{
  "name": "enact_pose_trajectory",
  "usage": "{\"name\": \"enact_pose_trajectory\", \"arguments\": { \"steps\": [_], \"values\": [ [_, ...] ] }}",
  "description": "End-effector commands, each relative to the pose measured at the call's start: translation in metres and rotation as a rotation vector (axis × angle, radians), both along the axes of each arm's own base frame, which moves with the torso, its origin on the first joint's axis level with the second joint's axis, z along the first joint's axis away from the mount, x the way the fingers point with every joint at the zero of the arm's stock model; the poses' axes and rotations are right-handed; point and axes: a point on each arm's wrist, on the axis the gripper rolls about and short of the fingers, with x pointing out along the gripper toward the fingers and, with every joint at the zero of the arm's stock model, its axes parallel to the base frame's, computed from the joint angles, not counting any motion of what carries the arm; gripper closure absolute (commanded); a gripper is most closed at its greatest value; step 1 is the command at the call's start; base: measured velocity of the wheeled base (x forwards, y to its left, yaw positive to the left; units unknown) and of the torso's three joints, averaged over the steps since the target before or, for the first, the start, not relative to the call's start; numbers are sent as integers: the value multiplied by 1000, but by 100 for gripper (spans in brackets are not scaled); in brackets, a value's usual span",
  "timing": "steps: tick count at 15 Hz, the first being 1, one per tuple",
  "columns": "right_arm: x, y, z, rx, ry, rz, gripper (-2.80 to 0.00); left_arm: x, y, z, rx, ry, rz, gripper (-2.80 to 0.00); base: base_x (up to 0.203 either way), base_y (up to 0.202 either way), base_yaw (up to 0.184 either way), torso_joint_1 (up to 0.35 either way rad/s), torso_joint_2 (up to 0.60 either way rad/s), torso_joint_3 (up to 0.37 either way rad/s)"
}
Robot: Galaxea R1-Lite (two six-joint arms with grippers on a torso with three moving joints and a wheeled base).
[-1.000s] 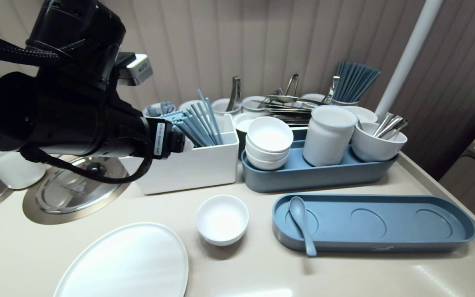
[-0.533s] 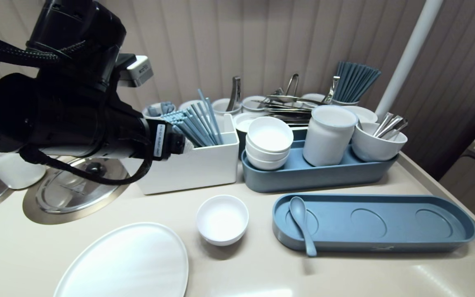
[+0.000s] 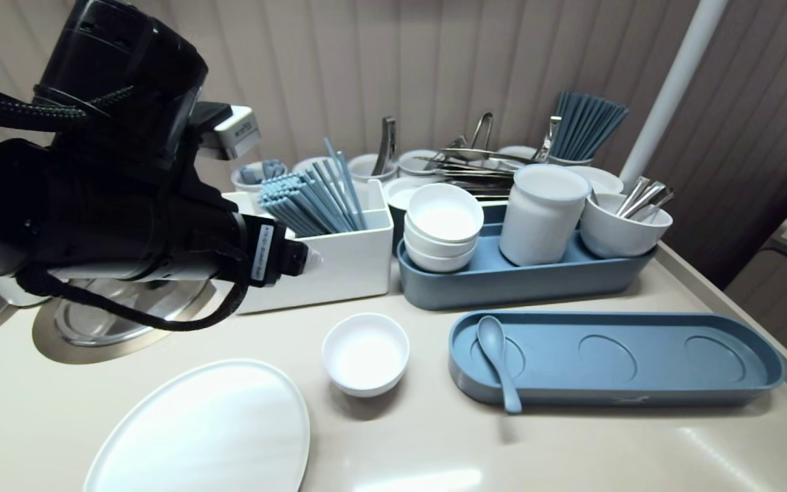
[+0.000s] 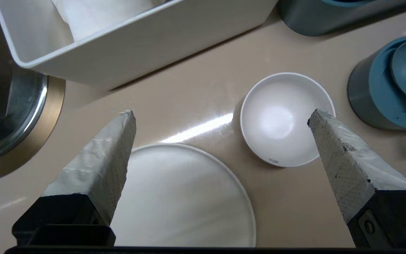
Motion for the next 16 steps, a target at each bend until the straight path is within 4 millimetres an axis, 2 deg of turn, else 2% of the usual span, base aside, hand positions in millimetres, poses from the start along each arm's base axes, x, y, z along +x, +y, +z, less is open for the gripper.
{"name": "enact_pose_trajectory", "arguments": {
  "steps": [1, 7, 12, 16],
  "values": [
    [0, 0, 0, 0, 0, 0, 0, 1, -1, -1, 3, 5, 1, -280, -178, 0, -3, 19, 15, -9],
    [0, 0, 0, 0, 0, 0, 0, 1, -2, 0, -13, 3, 13, -280, -19, 0, -1, 0, 0, 2],
    [0, 0, 0, 0, 0, 0, 0, -9, 1, 14, -54, -73, 14, -280, 0, 0, 0, 0, 0, 0],
    [0, 0, 0, 0, -1, 0, 0, -5, -2, 10, -63, -60, 50, -280, 0, 0, 0, 0, 0, 0]
  ]
}}
